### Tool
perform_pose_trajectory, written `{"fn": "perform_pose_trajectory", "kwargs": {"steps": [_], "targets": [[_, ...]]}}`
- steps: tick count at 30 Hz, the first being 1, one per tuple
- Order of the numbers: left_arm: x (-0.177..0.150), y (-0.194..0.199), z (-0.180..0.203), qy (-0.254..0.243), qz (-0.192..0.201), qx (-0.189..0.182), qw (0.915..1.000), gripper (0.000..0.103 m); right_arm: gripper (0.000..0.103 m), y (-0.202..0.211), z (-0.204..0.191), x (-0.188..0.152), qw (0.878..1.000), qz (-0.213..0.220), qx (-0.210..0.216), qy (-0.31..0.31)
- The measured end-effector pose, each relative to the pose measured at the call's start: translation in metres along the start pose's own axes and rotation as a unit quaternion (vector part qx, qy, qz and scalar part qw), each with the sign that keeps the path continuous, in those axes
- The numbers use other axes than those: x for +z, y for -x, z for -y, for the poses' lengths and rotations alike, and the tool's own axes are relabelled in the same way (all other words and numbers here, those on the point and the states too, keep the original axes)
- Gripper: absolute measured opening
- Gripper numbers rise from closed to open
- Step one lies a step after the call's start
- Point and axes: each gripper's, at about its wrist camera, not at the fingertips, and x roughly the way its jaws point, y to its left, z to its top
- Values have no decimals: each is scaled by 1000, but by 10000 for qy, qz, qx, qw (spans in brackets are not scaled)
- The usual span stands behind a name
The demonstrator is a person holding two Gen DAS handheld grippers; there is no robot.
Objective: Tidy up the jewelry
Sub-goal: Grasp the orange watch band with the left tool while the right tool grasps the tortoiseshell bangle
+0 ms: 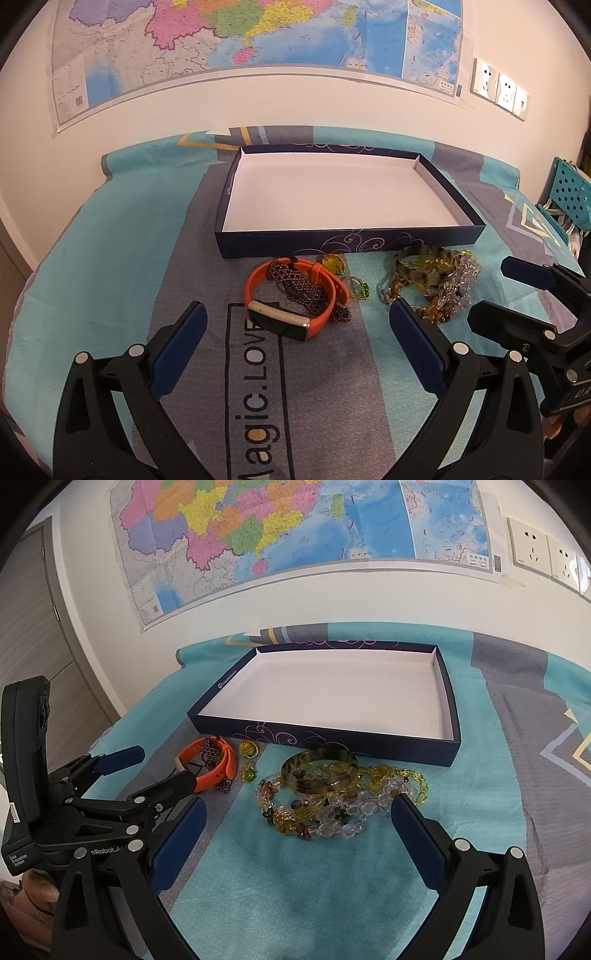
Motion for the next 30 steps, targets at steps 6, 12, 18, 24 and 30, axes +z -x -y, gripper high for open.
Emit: {"fn": "perform_pose_trajectory", "kwargs": {"steps": [6,12,18,24,30], "targets": [[1,-2,-2,14,-26,-46,10000,97,97,-2,2,3,10000,-30,41,44],[3,-9,-15,147,-123,-94,9998,97,90,-8,10,15,9999,-101,62,114],[5,-15,-36,295,-250,-206,9990,97,61,-24,26,30,9992,-369,99,114],[6,-25,-53,451,-459,-511,9966,95,41,-45,44,41,9971,-697,282,-131],[6,-37,-61,566,-699,-866,9922,74,29,-58,40,42,9944,-1011,317,33]]}}
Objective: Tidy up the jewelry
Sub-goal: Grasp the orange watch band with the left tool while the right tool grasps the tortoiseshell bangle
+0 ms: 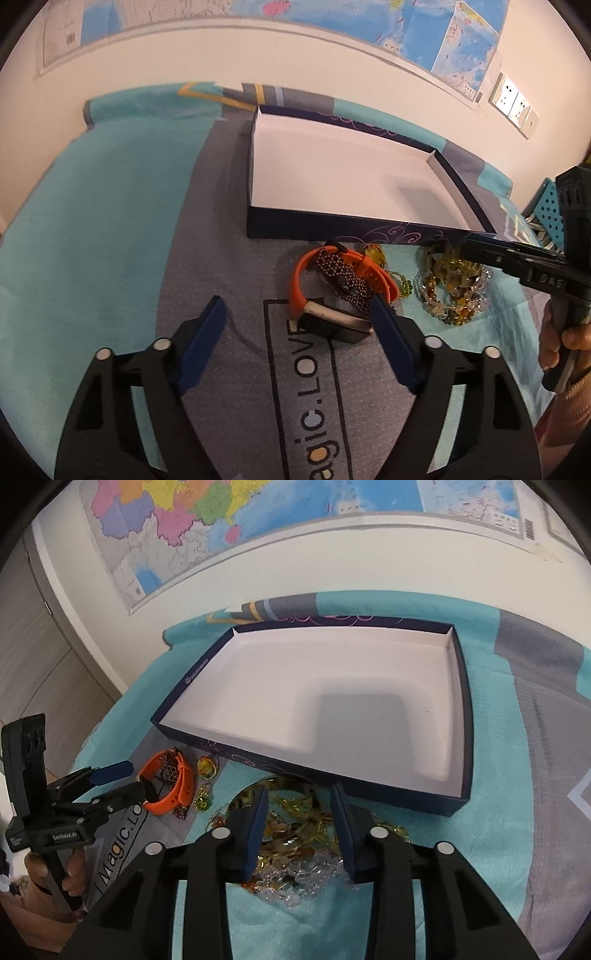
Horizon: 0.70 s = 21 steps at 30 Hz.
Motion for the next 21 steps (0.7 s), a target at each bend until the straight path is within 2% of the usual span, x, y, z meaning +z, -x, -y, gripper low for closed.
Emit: {"fn": "perform_pose_trajectory", "kwargs": {"steps": [4,9,15,18,21], "targets": [[2,-1,-1,-8,-104,-311,9995,60,21,-7,-2,0,9997,-154,-113,160],[5,-7,2,-89,-282,-588,9978,52,8,-9,-1,-1,9992,-203,-192,276],[12,-15,1,-121,-515,-834,9951,49,6,-9,-10,-1,9975,-212,-328,582],[15,-19,-1,-135,-564,-810,9950,34,6,-5,-13,-2,9972,-150,-308,661],[18,-21,-2,-125,-615,-821,9946,30,6,-2,-13,-4,9973,-64,-315,661]]}}
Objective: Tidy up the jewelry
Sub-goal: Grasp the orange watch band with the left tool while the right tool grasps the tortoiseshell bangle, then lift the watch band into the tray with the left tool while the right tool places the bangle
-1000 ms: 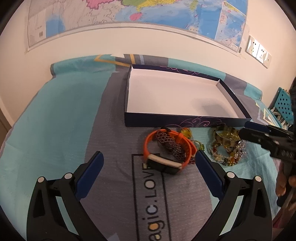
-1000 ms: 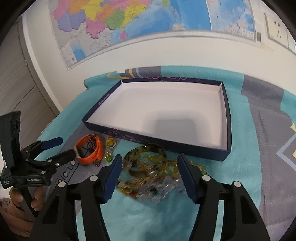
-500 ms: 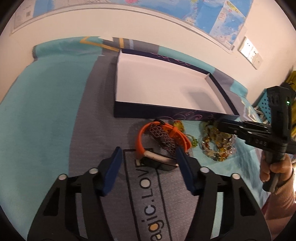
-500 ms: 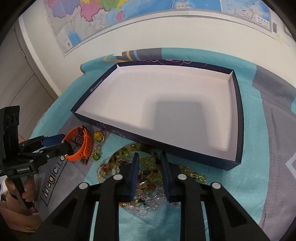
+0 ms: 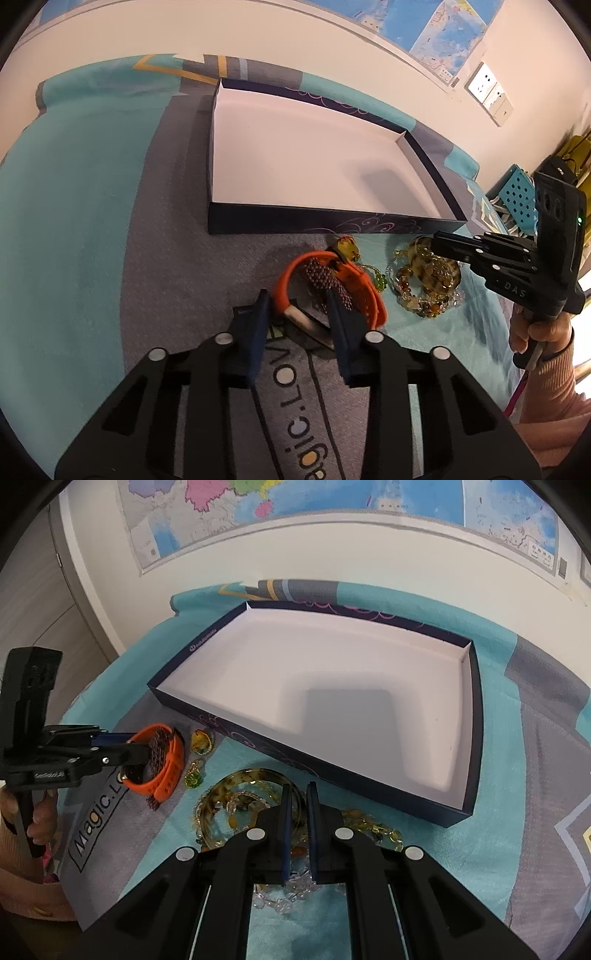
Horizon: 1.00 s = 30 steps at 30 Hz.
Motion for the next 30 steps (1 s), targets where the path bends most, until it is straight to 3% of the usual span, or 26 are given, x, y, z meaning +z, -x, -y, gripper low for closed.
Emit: {"fn": "perform_pose_trajectory", "kwargs": {"steps": [7,14,17,30], "targets": [[3,-3,9,-383,-62,194,9991,29,7,-4,-5,-2,9996,-126,-120,218],[4,-5,9,-409,-33,264,9988,24,7,-7,-7,0,9993,-129,-154,307],[3,0,7,-338,32,247,9991,14,6,0,-6,-3,9997,-42,-106,225],[15,29,4,-242,333,-47,9991,13,6,29,0,6,9987,501,97,-48]]}}
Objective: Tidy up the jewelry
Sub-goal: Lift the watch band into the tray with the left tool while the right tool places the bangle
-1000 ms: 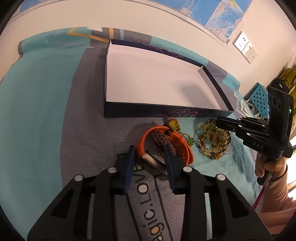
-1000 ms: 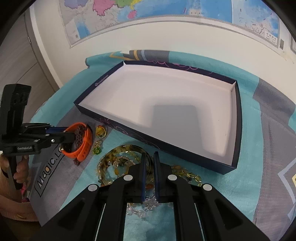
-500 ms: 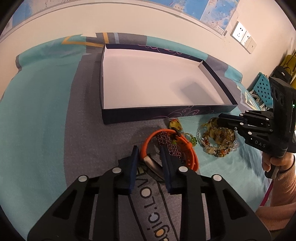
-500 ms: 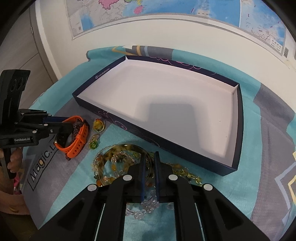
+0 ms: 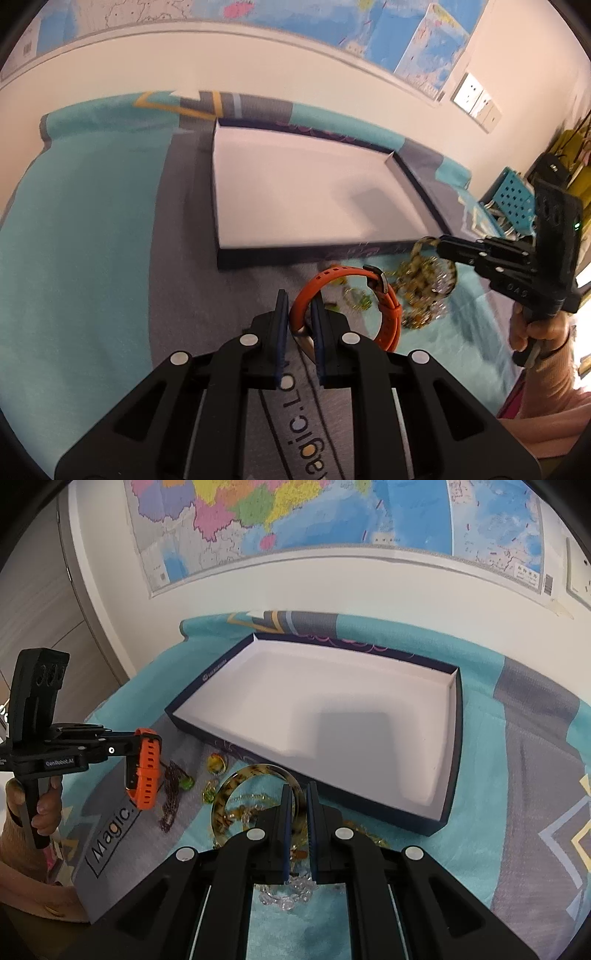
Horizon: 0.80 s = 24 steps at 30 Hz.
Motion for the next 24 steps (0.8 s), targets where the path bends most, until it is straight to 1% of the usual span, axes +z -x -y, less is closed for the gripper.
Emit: {"fn": "perform_pose_trajectory", "kwargs": {"steps": [6,8,13,17,19,22,24], "targets": [[20,3,2,-27,123,-89,9999,13,6,8,7,13,9998,193,-43,-61],[28,1,4,-49,158,-48,9999,13,6,8,12,22,9996,259,-79,-90],[62,-11,7,-136,246,45,9996,13,6,-4,32,51,9989,333,-268,-200],[92,-32,8,-99,229,113,9996,13,6,-26,52,74,9978,296,-456,-388],[107,-49,6,-36,147,112,9998,13,6,-39,61,83,9972,243,-533,-455],[121,-72,3,66,4,116,9999,13,6,-59,73,94,9965,149,-582,-576],[130,-90,0,140,-116,184,9997,13,6,-69,79,99,9957,94,-651,-649]]}}
